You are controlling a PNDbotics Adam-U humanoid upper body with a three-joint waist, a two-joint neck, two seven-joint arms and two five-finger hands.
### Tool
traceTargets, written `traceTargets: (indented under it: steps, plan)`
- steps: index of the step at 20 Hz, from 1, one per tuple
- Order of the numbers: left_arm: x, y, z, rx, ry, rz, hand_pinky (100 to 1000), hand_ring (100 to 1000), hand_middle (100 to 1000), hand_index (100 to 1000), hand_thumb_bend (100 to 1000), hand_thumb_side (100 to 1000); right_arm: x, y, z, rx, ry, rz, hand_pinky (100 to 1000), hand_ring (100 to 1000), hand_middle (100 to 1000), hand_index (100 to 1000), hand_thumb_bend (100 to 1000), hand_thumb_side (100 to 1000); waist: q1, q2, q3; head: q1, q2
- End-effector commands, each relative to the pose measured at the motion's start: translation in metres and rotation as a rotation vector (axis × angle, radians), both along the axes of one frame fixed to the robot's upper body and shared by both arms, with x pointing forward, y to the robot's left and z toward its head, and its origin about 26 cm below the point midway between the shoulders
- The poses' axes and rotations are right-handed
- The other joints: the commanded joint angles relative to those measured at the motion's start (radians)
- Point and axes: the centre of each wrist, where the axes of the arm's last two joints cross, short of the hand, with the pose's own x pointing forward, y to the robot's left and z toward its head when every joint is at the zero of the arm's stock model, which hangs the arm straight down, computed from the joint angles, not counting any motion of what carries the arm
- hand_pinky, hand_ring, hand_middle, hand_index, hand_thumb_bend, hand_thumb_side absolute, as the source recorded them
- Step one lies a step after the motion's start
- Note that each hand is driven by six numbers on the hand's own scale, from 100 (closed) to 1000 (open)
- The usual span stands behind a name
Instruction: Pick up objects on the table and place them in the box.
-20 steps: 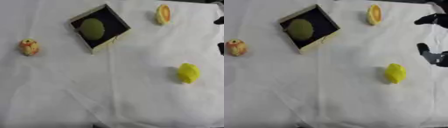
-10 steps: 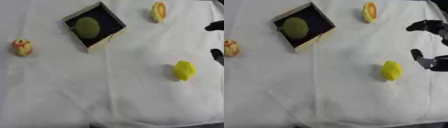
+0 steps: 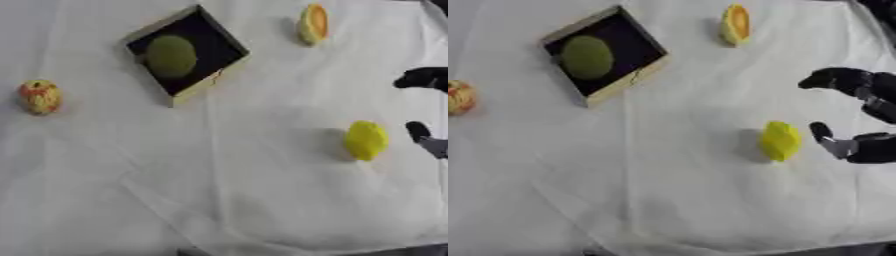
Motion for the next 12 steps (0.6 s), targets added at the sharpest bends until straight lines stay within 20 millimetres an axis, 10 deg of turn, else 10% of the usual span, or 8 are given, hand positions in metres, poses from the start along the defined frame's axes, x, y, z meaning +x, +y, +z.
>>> traceTargets:
  steps: [1, 12]
  plan:
    - [-0.0042, 0.0024, 0.0092, 0.034, -0.034, 0.007, 722, 768, 739, 830, 100, 569, -0.0013, 0.0028, 0.0022, -0.036, -0.021, -0.002, 937, 961, 847, 925, 100, 241, 0.008, 0.000, 0.000, -0.007, -0.018]
    - [-0.0037, 0.0002, 0.0074, 0.026, -0.023, -0.005, 721, 768, 739, 829, 100, 570, -0.0001, 0.0118, -0.0065, -0.094, 0.043, -0.065, 942, 975, 858, 940, 100, 267, 0.004, 0.003, 0.011, -0.021, -0.015]
